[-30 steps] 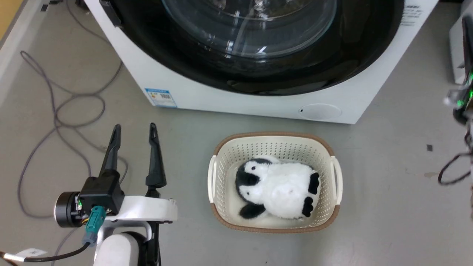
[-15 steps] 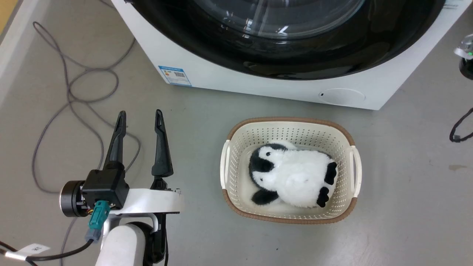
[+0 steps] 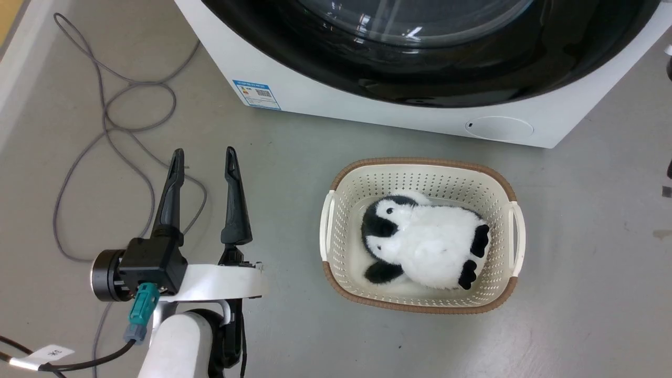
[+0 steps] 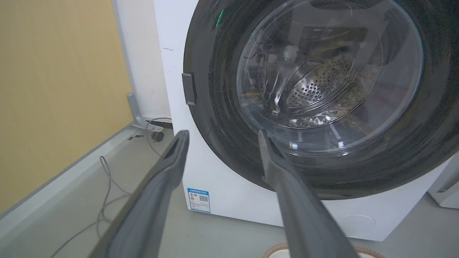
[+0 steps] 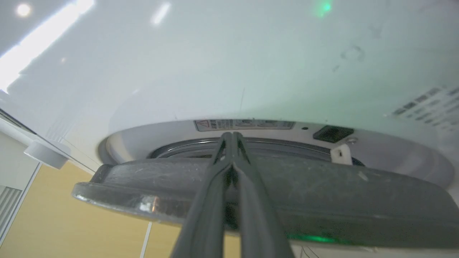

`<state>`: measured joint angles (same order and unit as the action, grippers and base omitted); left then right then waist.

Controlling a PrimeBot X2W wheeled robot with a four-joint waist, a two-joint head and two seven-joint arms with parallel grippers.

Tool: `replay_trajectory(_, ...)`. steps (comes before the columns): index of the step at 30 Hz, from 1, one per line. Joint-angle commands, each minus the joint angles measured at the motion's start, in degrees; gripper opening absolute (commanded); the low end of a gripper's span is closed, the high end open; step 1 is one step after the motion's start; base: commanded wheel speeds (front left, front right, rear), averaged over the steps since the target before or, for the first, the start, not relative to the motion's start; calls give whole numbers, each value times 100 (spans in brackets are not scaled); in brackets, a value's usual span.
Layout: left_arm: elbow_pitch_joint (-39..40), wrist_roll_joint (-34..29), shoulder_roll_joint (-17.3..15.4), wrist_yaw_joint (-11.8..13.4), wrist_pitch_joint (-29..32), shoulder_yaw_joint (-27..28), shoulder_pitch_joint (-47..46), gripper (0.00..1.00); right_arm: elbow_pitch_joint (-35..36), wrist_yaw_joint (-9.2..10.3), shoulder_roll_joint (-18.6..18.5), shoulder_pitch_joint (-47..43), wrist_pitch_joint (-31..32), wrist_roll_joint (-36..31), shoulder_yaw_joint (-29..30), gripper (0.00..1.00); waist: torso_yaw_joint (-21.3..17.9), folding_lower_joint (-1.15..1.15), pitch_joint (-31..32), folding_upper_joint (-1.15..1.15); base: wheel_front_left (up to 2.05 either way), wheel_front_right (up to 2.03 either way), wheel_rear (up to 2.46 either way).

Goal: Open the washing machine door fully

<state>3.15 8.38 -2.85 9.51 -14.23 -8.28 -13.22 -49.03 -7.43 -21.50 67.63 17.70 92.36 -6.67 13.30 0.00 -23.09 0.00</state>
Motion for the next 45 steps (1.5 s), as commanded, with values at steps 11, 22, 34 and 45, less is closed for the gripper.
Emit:
replay_trajectory(11, -91, -15, -3, -36, -77, 101, 53, 100, 529, -6, 112, -662, 768, 99, -456, 0, -196, 0, 372, 0, 0, 0, 0)
replay_trajectory(22, -183, -119, -3, -168, -77, 315, 404, 100, 1351, -6, 230, -1827, 1214, 152, -627, 0, -469, 0, 892, 0, 0, 0, 0)
replay_trajectory(34, -302, -287, -3, -355, -77, 537, 782, 100, 2572, -6, 495, -3267, 1719, 246, -983, 0, -537, 0, 1464, 0, 0, 0, 0)
replay_trajectory(45, -523, -475, -3, -505, -77, 594, 1124, 100, 3449, -6, 836, -4481, 1849, 231, -1385, 0, -408, 0, 1866, 0, 0, 0, 0)
